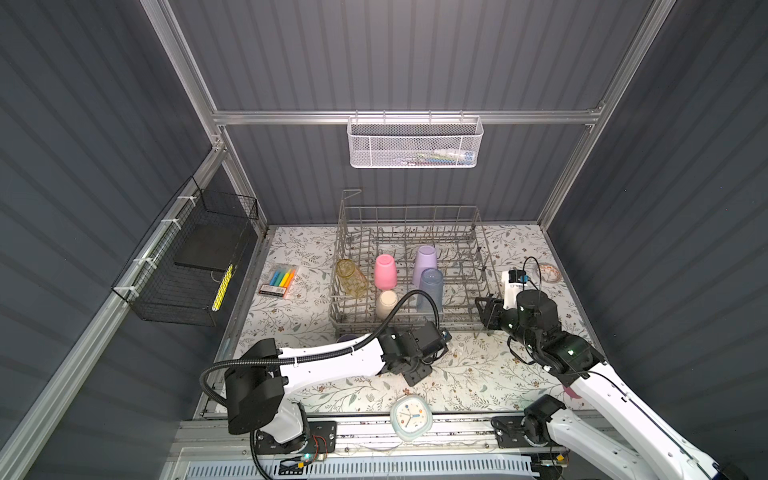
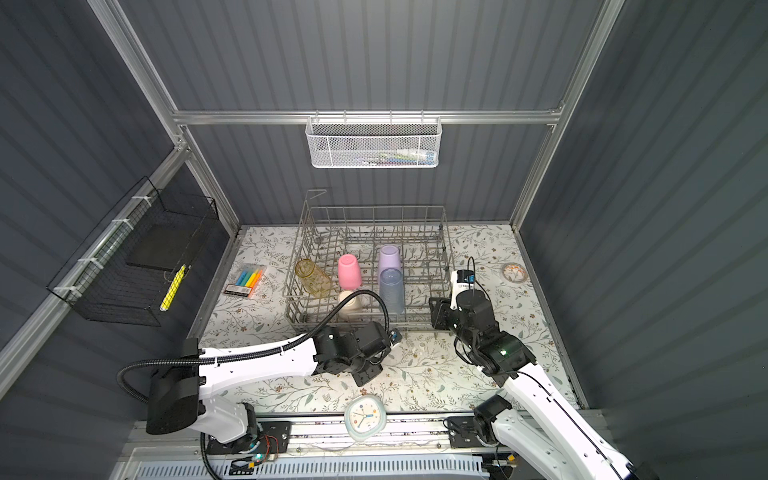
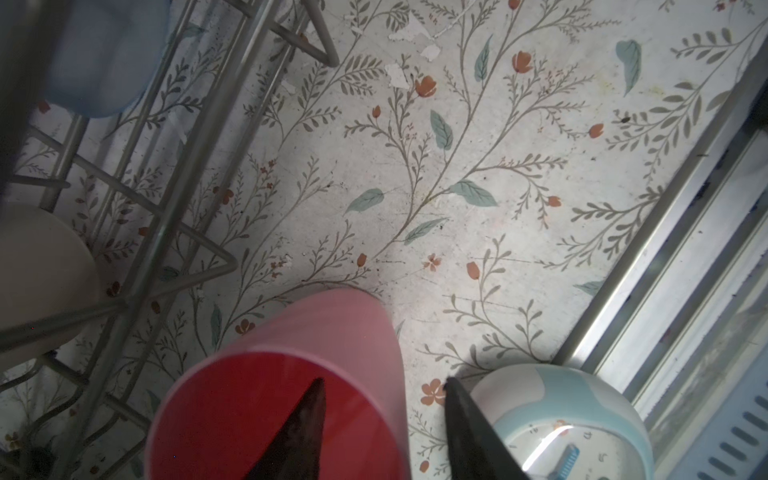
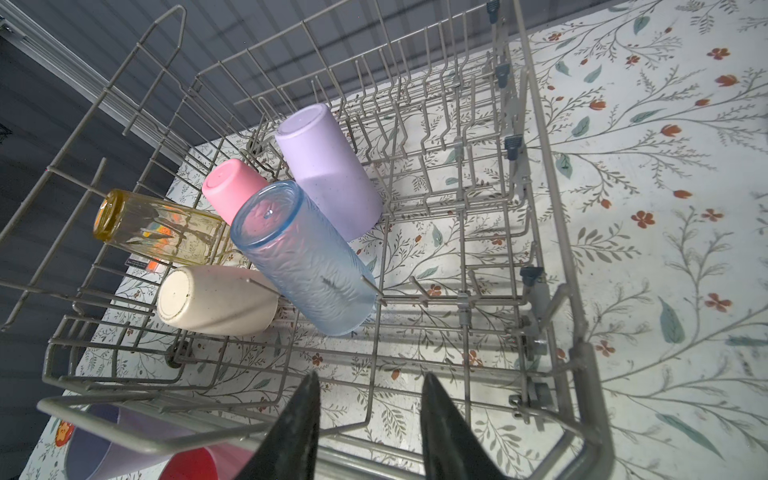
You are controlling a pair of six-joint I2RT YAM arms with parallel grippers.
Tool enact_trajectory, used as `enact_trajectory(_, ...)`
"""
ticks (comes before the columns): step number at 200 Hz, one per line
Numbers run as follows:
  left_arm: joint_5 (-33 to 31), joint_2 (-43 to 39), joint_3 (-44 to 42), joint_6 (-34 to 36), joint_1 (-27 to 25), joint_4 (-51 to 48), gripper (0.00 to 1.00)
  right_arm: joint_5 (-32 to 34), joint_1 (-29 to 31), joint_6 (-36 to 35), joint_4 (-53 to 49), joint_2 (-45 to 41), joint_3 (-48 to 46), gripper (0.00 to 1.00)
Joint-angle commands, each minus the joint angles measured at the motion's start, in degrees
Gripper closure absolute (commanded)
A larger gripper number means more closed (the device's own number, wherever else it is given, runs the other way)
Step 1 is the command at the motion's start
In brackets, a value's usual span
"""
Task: Load the cups into the dish rack
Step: 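Close the left gripper on the pink cup's rim and lift it, then carry the pink cup over the rack while the right gripper reaches toward it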
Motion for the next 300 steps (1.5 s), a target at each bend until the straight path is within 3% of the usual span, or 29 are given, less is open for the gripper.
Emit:
enact_trajectory(1,-1.3,1.0,1.2,0.2,-0.2,-1.1,0.60,-1.1,-0.8,-0.1,1.4,-0.5,-0.5,0.58)
enact_trajectory(64,-1.7,1.8,2.1,0.7,-0.2,-2.0,0.79,-2.9,-1.8,0.2,2.3,0.4,-0.9,0.59)
enact_trajectory(111,-1.4,1.7,5.2,0.8,-0.2,-6.1,1.00,-3.5,-2.2,0.6,2.8,0.4,-0.9,0.58)
enact_trajectory(161,0.5,-1.1,13.2,1.3,-0.6,-15.3,1.00,-5.6,-2.5,1.0,3.2,-0.6,-0.4,0.58)
enact_trajectory(208,8.6,-9.5,22.0,3.1,-0.6,-19.5,1.00,-9.8,-3.2,2.0,3.3,-2.1,1.4,0.56)
enact_trajectory(248,10.0,-16.2,25.1,3.1,-0.6,-16.3,1.00,-13.4,-3.7,3.5,5.2,-3.4,2.4,0.53)
enact_trajectory(273,10.6,-19.6,23.4,3.4,-0.2,-9.3,1.00,-18.9,-4.7,5.9,9.6,-5.0,1.8,0.50)
enact_trajectory(300,17.2,-22.2,19.8,3.5,4.9,-1.1,1.00,-27.5,-6.3,9.5,14.9,-6.0,1.2,0.46)
